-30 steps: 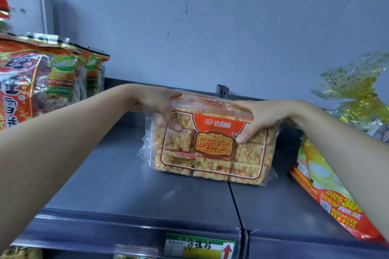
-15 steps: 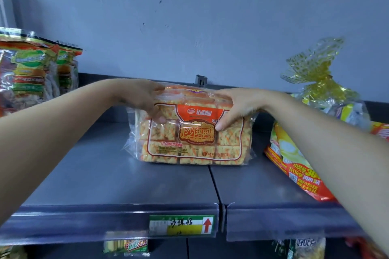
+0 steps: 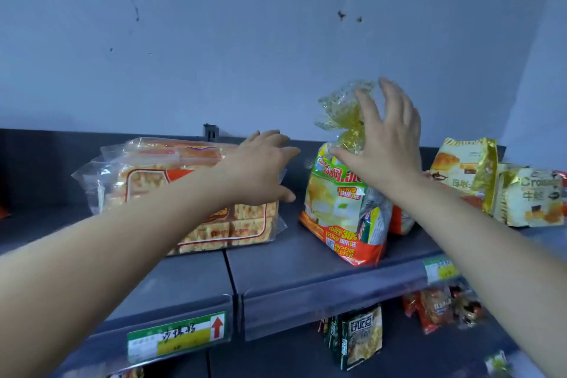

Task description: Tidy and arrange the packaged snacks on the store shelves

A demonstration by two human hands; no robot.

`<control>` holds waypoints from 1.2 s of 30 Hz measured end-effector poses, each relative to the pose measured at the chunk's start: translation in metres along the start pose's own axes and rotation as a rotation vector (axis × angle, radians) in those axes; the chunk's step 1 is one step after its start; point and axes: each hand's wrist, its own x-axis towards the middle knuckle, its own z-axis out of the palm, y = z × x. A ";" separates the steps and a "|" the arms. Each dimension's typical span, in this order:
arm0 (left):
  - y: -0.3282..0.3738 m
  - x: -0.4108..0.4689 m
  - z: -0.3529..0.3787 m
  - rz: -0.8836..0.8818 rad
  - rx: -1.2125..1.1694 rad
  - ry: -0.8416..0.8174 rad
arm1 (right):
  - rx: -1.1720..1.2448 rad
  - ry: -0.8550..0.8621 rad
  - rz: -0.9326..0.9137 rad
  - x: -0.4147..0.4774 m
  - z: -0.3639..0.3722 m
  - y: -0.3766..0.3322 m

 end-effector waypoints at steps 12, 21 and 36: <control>0.057 0.073 0.035 -0.260 -0.847 0.004 | 1.108 -0.678 0.281 -0.006 0.010 0.091; 0.082 0.068 0.032 -0.526 -0.647 0.068 | 0.542 -0.831 0.363 0.007 0.061 0.181; 0.078 0.088 0.032 -0.578 -0.832 0.075 | 0.302 -0.825 0.475 0.020 0.105 0.189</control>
